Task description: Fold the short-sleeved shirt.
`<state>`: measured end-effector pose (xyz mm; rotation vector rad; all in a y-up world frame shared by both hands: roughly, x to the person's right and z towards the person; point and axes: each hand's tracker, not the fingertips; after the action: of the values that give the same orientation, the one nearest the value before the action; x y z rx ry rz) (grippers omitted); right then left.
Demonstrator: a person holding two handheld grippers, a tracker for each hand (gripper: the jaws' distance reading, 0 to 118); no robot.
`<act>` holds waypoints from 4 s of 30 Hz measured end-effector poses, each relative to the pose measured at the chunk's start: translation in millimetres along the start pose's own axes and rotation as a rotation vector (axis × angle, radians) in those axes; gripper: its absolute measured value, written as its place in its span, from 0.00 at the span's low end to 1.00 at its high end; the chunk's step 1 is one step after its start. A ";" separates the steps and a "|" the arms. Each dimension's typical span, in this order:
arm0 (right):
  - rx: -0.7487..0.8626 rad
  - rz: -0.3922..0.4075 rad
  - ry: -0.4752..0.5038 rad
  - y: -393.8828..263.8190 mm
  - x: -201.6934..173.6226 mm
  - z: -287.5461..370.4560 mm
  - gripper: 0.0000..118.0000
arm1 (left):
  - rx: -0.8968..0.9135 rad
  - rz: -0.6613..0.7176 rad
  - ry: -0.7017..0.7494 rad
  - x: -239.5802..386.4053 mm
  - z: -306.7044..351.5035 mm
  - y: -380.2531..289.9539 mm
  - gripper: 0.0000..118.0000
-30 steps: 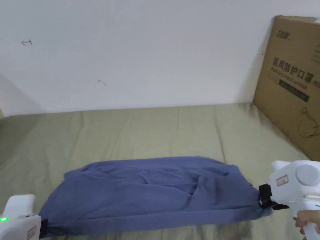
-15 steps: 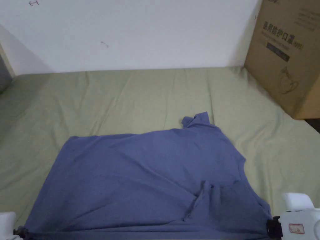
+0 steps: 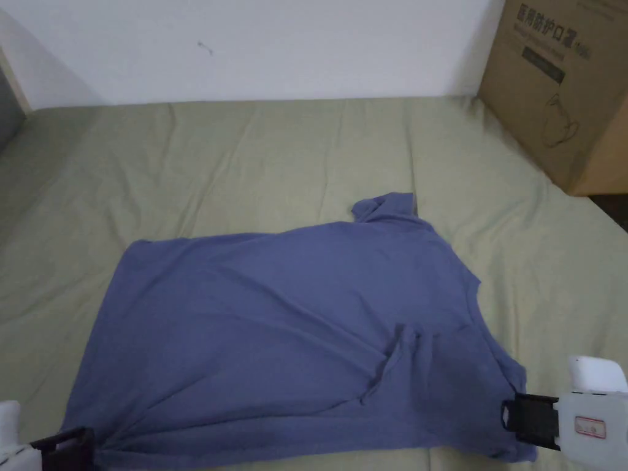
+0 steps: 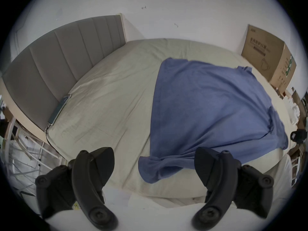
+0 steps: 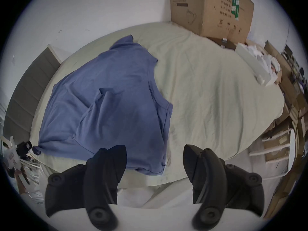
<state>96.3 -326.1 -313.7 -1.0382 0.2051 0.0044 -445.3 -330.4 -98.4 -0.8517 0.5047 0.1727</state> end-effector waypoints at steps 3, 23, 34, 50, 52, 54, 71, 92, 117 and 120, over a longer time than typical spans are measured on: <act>0.037 0.027 0.006 -4.8 -7.4 20.1 0.63 | 0.034 0.063 -0.046 -2.8 25.8 2.2 0.84; -0.054 -0.007 0.026 -46.6 -25.8 6.4 0.00 | 0.016 0.121 -0.088 -11.6 8.3 -12.4 0.75; -0.070 -0.035 0.041 -49.2 -22.1 4.5 0.00 | -0.136 0.136 -0.092 3.0 -27.6 -22.7 0.02; -0.116 0.058 0.015 -19.7 -8.3 -35.7 0.02 | -0.143 0.112 -0.079 3.5 -17.0 -13.8 0.02; -0.096 0.036 0.005 -21.1 -7.9 -31.4 0.02 | -0.144 0.104 -0.078 4.1 -16.1 -12.8 0.02; -0.073 0.024 0.008 -15.8 -4.5 -23.0 0.02 | -0.147 0.097 -0.071 6.2 -13.7 -8.9 0.02; -0.015 0.010 -0.005 132.3 -29.0 -68.4 0.02 | -0.099 -0.004 -0.060 24.3 -100.6 109.4 0.12; 0.080 -0.053 0.016 38.8 -47.7 -12.3 0.00 | -0.084 0.065 -0.057 7.1 -33.4 25.1 0.00; 0.019 -0.021 0.005 59.4 -0.5 -69.8 0.61 | -0.174 0.089 -0.077 4.1 -84.6 48.0 0.04; -0.102 -0.001 0.051 62.5 1.5 -107.7 0.51 | -0.181 0.075 -0.079 7.6 -83.1 48.9 0.04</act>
<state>73.6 -386.5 -420.2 -1.1406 0.2523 -0.0125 -485.0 -361.6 -180.8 -0.9995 0.4512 0.3235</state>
